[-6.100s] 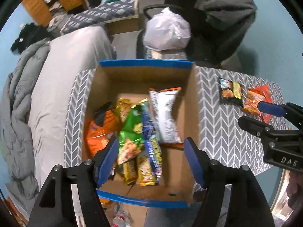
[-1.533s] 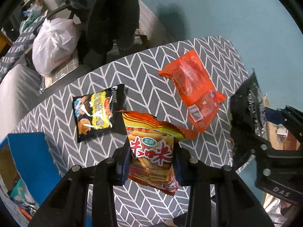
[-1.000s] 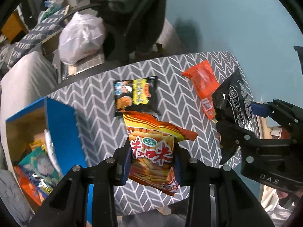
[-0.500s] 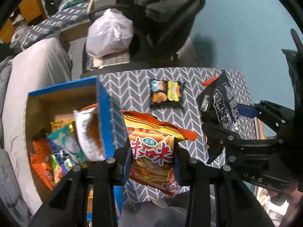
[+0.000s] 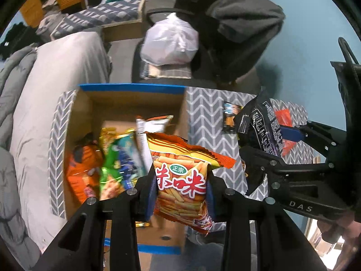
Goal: Organize snacks
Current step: 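Lift both snacks and carry them over the cardboard box, then open both tools to drop the snacks into the box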
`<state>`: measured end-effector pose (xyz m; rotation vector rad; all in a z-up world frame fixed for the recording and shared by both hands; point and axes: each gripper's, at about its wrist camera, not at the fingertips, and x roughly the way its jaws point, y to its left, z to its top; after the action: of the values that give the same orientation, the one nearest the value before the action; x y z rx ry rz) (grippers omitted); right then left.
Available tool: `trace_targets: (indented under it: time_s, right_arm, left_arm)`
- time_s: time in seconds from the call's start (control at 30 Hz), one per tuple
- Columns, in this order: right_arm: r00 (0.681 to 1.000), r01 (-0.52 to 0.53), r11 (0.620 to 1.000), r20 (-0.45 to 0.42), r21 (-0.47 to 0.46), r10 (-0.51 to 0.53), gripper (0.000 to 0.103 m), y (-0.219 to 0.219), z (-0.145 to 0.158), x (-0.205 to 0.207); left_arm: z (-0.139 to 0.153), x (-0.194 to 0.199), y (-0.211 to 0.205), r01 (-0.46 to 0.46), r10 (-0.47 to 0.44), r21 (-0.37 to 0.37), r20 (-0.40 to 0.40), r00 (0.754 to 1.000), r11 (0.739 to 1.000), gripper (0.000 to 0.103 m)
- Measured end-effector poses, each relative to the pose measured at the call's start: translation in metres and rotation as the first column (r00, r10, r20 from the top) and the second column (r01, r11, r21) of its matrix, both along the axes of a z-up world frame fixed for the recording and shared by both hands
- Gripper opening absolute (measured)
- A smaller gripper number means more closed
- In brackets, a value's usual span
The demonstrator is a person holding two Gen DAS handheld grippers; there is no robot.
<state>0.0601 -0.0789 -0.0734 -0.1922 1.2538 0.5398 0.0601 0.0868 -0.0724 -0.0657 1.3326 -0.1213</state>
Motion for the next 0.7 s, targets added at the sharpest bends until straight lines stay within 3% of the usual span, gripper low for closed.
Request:
trace_targets:
  time_s: [0.3,0.7]
  right_arm:
    - [0.996,-0.086,0.996,-0.027,0.022,0.087,0.062,0.057,-0.006,0.006]
    - [0.980,-0.174,0.984,-0.090,0.036,0.176,0.062,0.123,-0.032,0.010]
  left_arm:
    - [-0.007,-0.007,0.058,-0.110,0.111,0.024,-0.009,0.994,0.994,0.036]
    - [-0.038,-0.015,0.106,-0.228,0.229,0.022,-0.066,0.971,0.974,0.036]
